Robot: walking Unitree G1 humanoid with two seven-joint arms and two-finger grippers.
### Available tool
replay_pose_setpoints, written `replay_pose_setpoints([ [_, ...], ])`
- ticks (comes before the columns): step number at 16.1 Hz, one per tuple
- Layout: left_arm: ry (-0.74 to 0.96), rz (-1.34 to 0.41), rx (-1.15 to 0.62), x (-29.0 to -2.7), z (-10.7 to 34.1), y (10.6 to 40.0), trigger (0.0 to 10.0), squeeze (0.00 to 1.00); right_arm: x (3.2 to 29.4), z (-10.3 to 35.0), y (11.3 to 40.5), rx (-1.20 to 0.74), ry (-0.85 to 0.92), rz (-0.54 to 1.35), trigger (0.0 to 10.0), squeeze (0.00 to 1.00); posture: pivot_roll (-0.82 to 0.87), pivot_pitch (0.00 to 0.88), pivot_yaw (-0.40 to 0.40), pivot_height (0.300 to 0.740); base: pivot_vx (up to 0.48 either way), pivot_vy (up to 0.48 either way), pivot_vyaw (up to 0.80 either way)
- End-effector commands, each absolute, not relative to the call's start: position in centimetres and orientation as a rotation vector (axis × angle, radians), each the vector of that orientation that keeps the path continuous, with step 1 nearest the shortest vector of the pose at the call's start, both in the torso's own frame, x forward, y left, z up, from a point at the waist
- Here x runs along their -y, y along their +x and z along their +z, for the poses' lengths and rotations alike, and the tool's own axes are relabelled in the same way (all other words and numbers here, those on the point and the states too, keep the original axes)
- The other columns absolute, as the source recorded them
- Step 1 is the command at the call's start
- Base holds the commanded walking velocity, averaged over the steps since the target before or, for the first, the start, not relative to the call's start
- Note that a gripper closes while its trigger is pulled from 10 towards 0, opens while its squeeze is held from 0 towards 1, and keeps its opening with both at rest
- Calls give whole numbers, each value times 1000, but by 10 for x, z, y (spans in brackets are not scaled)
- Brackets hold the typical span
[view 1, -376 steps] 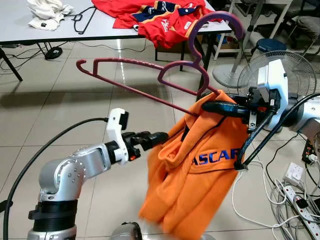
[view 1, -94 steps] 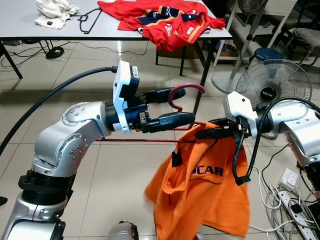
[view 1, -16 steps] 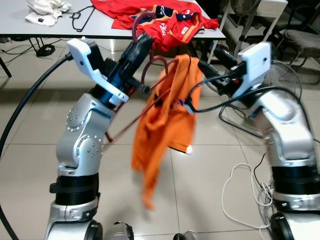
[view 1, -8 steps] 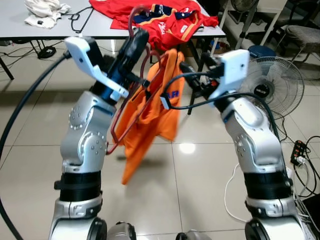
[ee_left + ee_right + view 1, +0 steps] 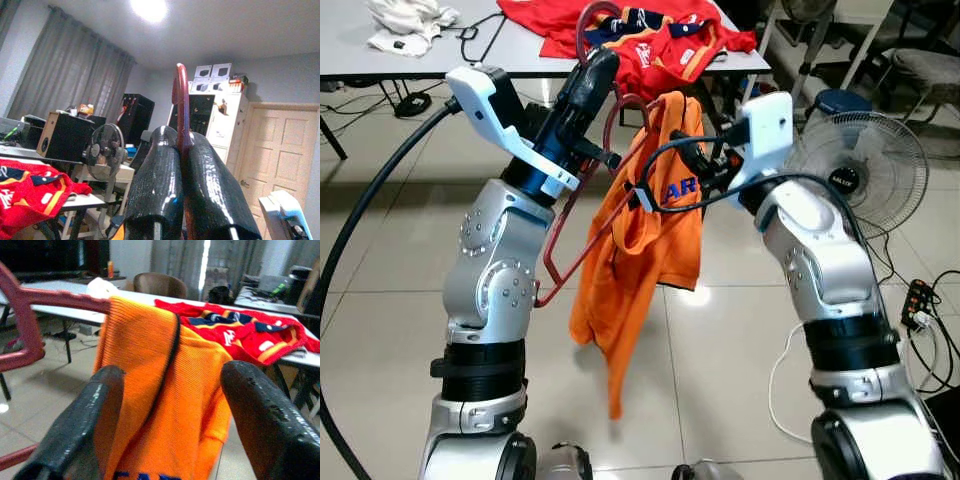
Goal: Hang hanger
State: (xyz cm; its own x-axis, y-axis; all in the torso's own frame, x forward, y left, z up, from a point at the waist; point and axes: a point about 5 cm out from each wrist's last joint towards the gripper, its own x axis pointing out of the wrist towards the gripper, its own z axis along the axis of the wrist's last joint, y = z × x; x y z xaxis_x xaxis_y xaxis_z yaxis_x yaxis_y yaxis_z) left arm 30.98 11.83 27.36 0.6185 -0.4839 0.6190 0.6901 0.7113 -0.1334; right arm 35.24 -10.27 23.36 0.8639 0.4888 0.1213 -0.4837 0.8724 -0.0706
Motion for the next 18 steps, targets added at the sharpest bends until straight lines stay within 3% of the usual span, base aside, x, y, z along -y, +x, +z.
replay_pose_setpoints([
  [1,-376,-732,661,-114,289,302,0,0,100,235,354,136,-63,527,1255,0,-75,69,-18,740,0,0,0],
  [2,-379,-735,663,-114,289,302,0,0,99,236,354,138,-77,536,0,0,-75,67,-21,740,0,0,0],
  [18,-392,-798,673,-108,292,293,0,0,96,238,359,192,-185,588,0,0,-73,56,-26,740,0,0,0],
])
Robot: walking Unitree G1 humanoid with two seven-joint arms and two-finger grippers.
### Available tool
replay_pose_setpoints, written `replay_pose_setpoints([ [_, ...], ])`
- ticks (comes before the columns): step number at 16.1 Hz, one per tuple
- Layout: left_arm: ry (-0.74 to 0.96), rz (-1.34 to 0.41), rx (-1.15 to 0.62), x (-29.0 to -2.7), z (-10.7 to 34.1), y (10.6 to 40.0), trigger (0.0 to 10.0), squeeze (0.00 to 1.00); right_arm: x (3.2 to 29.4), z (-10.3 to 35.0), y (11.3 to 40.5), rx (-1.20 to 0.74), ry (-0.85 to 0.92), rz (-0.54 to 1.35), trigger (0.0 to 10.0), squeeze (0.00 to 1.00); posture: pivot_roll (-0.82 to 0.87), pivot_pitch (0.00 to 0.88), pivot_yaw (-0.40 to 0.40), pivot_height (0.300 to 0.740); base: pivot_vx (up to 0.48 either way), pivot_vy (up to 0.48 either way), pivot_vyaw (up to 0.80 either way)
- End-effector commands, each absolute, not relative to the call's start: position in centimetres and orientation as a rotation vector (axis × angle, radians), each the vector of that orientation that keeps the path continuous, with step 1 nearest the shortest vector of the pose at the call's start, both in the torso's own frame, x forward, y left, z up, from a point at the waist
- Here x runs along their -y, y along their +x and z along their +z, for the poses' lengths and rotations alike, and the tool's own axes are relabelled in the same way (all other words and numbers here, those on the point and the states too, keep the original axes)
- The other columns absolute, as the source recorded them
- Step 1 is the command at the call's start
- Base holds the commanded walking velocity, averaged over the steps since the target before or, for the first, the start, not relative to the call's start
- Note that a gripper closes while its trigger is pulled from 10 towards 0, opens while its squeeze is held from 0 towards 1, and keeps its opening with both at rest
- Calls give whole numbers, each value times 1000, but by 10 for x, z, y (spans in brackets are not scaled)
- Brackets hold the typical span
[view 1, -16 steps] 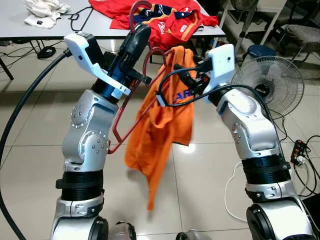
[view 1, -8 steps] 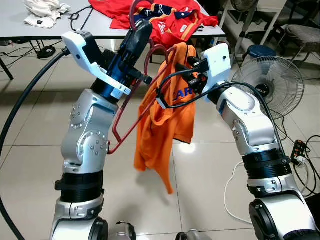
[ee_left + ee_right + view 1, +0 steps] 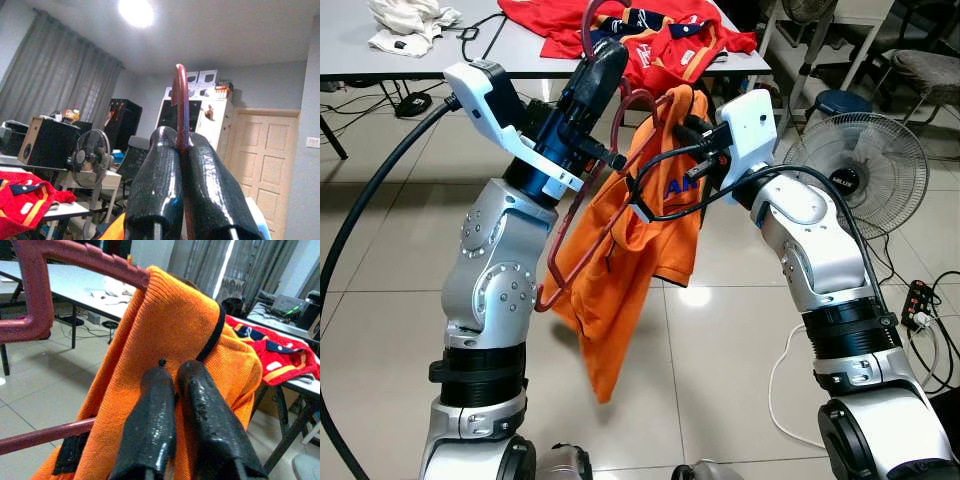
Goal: Hang hanger
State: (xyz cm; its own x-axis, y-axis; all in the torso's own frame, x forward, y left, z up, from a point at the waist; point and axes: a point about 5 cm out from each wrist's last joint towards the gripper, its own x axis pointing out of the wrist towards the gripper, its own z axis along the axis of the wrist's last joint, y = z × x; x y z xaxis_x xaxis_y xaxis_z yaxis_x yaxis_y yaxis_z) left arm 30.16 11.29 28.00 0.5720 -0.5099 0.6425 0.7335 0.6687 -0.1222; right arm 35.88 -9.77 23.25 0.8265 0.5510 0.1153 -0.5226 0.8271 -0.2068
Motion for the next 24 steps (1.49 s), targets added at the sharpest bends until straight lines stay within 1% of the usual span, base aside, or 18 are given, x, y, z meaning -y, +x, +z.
replay_pose_setpoints([
  [1,-393,-798,673,-108,292,293,0,0,96,238,359,195,-185,590,0,0,-73,57,-26,740,0,0,0],
  [7,-396,-796,673,-110,292,294,0,0,97,239,359,207,-168,592,0,0,-74,61,-24,740,0,0,0],
  [9,-397,-789,675,-110,292,294,0,0,94,240,356,221,-152,614,0,0,-74,62,-23,740,0,0,0],
  [13,-399,-752,680,-111,293,298,0,0,79,237,337,254,-128,693,0,0,-76,62,-22,740,0,0,0],
  [15,-404,-751,682,-111,294,298,0,0,76,236,329,268,-127,704,0,0,-77,64,-16,740,0,0,0],
  [16,-403,-757,680,-110,294,298,0,0,79,239,326,291,-143,689,0,0,-76,64,-16,740,0,0,0],
  [17,-402,-768,676,-110,294,298,0,0,88,247,322,323,-155,659,0,0,-76,64,-16,740,0,0,0],
  [18,-404,-786,667,-109,293,297,0,0,99,257,317,361,-168,654,10000,416,-75,67,-15,740,0,0,0],
  [19,-400,-814,656,-109,292,296,0,0,112,268,309,386,-147,711,10000,1000,-79,69,-12,740,0,0,0],
  [20,-398,-835,647,-109,291,295,0,0,120,277,300,397,-133,812,10000,1000,-83,73,-9,740,0,0,0],
  [22,-400,-881,629,-105,289,294,0,0,140,296,282,343,-167,1057,10000,1000,-96,78,-9,740,0,0,0],
  [23,-402,-893,626,-104,288,293,0,0,150,305,277,298,-198,1134,10000,1000,-96,78,-9,740,0,0,0],
  [24,-405,-899,626,-103,288,292,0,0,156,309,277,272,-218,1156,10000,1000,-105,80,-16,740,0,0,0],
])
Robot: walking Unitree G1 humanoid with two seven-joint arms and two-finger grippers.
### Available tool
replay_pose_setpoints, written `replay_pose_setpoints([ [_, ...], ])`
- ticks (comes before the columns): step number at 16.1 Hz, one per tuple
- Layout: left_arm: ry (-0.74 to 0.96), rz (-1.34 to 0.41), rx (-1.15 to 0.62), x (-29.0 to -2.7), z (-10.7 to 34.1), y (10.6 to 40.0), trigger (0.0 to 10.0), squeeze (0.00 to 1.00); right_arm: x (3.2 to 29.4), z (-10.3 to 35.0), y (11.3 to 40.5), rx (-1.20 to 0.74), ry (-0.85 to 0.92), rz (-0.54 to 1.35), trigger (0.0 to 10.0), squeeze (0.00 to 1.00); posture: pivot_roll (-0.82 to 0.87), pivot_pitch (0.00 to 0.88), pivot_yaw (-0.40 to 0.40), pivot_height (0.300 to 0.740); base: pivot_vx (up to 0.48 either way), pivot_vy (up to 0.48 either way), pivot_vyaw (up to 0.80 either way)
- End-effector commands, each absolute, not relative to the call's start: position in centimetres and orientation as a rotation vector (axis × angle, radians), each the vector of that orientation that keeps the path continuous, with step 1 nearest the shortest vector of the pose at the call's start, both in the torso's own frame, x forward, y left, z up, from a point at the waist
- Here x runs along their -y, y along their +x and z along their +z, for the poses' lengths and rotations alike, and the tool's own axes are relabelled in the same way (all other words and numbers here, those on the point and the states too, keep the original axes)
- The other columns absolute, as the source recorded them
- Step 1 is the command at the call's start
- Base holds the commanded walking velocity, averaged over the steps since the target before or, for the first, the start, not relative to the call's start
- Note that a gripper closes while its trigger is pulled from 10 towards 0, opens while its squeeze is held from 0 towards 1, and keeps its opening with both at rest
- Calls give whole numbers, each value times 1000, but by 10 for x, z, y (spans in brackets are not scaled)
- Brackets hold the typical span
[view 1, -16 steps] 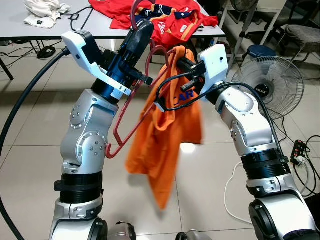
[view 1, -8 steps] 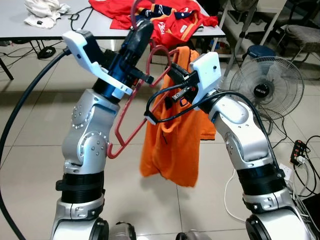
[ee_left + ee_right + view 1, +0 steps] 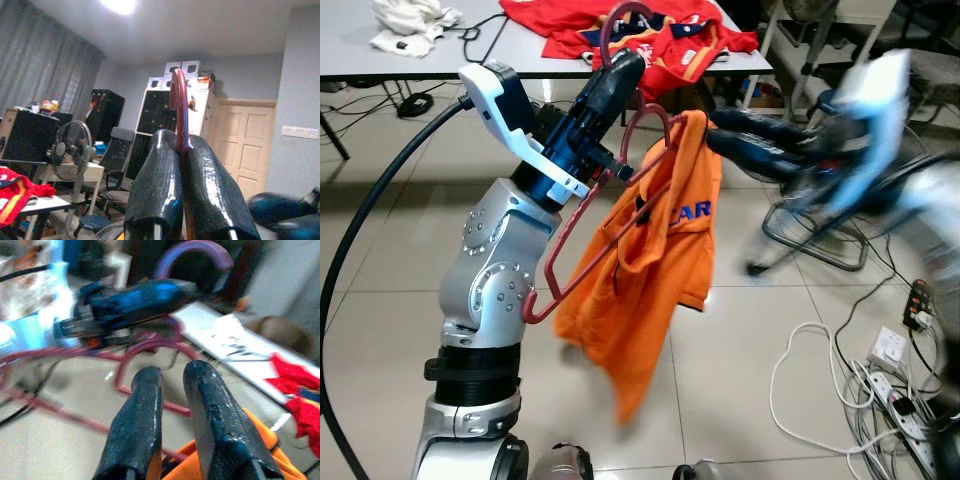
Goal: Hang hanger
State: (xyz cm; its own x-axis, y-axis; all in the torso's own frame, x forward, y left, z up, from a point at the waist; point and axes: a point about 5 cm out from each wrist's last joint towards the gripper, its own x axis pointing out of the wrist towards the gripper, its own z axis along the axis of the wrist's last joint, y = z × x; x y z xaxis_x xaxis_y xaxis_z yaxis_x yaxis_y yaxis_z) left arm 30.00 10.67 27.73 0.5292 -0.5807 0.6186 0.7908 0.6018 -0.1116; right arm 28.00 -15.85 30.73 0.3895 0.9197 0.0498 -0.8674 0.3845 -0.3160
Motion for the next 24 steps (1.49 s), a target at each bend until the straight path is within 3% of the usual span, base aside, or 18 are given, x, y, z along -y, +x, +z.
replay_pose_setpoints([
  [1,-411,-908,628,-100,287,291,0,0,167,315,279,215,-258,1187,10000,1000,-108,81,-21,740,0,0,0],
  [3,-451,-933,634,-95,288,287,0,0,183,322,289,140,-361,1188,10000,1000,-116,84,-33,740,0,0,0],
  [7,-496,-1029,629,-87,288,274,0,0,192,338,300,89,-352,1266,10000,1000,-126,83,-69,740,0,0,0],
  [16,-509,-1182,605,-70,287,257,0,0,189,345,311,-110,-355,1527,10000,1000,-144,71,-105,740,0,0,0],
  [17,-505,-1216,596,-67,286,253,0,0,188,346,315,-112,-338,1534,10000,0,-140,70,-106,740,0,0,0],
  [24,-508,-1303,573,-60,285,244,0,0,181,343,312,-145,-228,1627,10000,0,-132,67,-105,740,0,0,0],
])
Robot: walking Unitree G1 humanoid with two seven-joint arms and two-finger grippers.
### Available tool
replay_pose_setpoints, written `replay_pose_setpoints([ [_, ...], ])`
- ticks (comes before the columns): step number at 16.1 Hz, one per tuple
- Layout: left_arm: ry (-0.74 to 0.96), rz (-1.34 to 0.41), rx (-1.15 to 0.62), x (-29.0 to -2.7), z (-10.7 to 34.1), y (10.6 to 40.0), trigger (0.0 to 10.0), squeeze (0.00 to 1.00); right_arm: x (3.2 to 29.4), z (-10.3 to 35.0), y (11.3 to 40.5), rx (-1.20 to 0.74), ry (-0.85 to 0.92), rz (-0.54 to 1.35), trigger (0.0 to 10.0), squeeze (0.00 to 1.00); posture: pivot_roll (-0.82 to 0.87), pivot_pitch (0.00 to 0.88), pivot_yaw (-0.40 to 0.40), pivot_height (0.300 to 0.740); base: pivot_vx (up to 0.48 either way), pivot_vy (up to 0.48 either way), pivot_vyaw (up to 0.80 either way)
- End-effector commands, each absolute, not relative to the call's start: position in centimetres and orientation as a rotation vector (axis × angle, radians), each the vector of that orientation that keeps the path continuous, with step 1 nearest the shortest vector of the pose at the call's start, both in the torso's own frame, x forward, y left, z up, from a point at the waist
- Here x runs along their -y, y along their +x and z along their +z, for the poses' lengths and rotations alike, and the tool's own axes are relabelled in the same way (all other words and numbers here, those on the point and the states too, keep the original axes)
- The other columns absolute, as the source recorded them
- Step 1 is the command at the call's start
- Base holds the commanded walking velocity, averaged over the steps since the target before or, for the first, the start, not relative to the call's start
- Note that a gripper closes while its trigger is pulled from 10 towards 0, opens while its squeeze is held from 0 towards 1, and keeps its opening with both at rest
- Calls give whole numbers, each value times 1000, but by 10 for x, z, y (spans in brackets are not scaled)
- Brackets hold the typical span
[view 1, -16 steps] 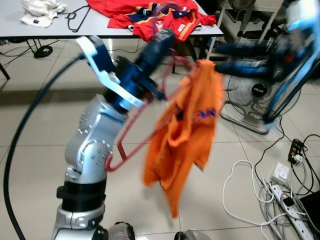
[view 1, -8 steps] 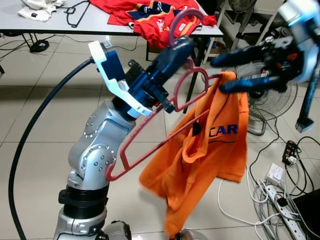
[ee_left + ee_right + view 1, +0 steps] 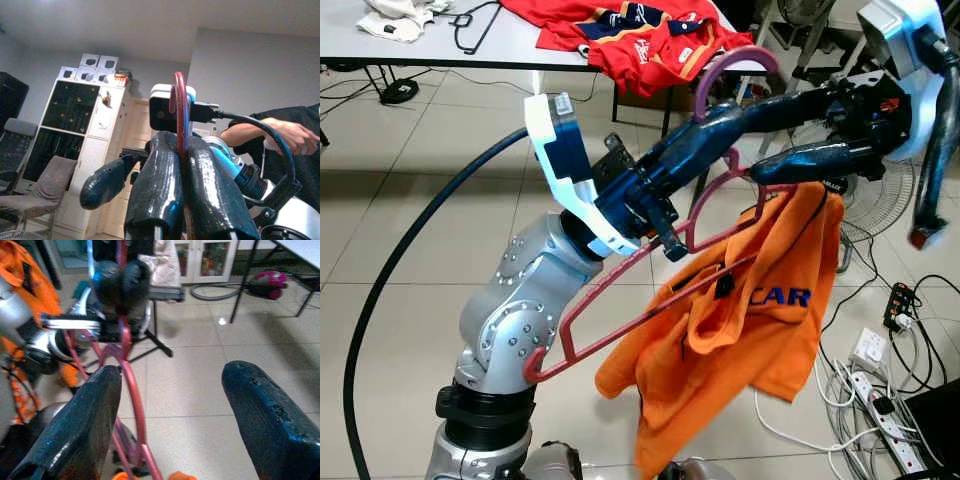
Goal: Hang hanger
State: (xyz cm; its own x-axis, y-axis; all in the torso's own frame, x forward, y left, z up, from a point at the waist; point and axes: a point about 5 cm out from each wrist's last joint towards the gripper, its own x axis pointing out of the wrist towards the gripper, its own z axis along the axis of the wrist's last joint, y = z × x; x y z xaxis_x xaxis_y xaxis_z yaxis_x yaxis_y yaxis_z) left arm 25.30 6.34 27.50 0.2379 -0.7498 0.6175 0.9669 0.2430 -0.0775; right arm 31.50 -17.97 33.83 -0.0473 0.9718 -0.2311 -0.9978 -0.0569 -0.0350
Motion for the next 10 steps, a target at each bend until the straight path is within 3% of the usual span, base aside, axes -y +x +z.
replay_pose_setpoints([
  [1,-511,-1309,574,-60,286,243,0,0,181,339,307,-177,-208,1653,10000,0,-132,69,-103,740,0,0,0],
  [2,-516,-1312,574,-60,286,243,0,0,182,336,305,-197,-207,1664,10000,0,-132,69,-103,740,0,0,0],
  [4,-520,-1323,577,-58,290,242,0,0,181,331,301,-226,-209,1680,5647,0,-132,69,-103,740,0,0,0],
  [5,-519,-1329,578,-57,292,241,0,0,181,329,301,-235,-211,1684,4667,0,-132,70,-102,740,0,0,0],
  [9,-519,-1353,577,-54,294,239,0,0,181,327,300,-258,-216,1694,2588,0,-131,72,-102,740,0,0,0],
  [10,-519,-1361,573,-54,292,238,0,0,180,326,300,-267,-216,1702,941,0,-130,70,-103,740,0,0,0],
])
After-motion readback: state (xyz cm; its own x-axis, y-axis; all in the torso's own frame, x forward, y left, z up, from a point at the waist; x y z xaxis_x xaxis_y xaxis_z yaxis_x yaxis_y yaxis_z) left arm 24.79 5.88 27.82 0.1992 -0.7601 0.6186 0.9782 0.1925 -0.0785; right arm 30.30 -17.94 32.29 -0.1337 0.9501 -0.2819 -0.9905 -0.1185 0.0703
